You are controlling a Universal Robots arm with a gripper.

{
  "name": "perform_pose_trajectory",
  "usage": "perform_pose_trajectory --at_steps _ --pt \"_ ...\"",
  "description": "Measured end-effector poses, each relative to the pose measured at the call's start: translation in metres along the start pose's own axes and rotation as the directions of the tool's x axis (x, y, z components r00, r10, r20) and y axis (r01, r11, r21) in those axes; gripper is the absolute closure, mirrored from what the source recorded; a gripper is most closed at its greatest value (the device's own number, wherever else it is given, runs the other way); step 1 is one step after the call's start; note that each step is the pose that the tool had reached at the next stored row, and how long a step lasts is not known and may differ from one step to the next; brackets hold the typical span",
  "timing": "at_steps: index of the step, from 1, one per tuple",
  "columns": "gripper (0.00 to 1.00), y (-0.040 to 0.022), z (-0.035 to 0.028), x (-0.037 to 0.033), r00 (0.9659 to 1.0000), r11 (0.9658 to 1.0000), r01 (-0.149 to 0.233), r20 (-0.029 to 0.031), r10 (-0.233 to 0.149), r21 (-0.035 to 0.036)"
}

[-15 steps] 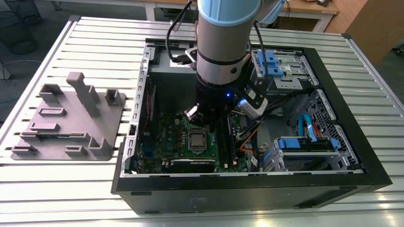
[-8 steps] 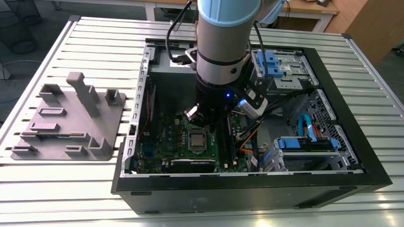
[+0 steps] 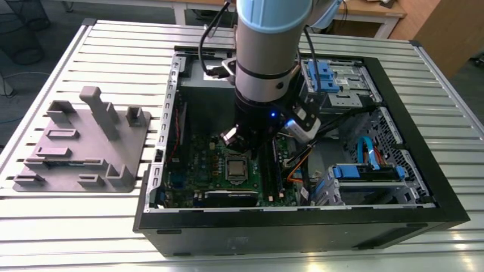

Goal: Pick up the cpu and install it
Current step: 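Install the first cpu locking lever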

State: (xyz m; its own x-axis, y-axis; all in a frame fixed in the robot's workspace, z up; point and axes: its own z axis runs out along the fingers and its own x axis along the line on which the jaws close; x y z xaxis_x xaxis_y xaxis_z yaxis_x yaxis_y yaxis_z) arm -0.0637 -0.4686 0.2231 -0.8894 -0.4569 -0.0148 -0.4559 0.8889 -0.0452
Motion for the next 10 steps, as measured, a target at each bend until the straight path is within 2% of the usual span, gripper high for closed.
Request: perform_pose_trajectory --at_steps 10 --pt "0.89 -0.0070 0.0044 0.0037 1.0000 1.0000 -0.002 -0.0001 0.002 0.0001"
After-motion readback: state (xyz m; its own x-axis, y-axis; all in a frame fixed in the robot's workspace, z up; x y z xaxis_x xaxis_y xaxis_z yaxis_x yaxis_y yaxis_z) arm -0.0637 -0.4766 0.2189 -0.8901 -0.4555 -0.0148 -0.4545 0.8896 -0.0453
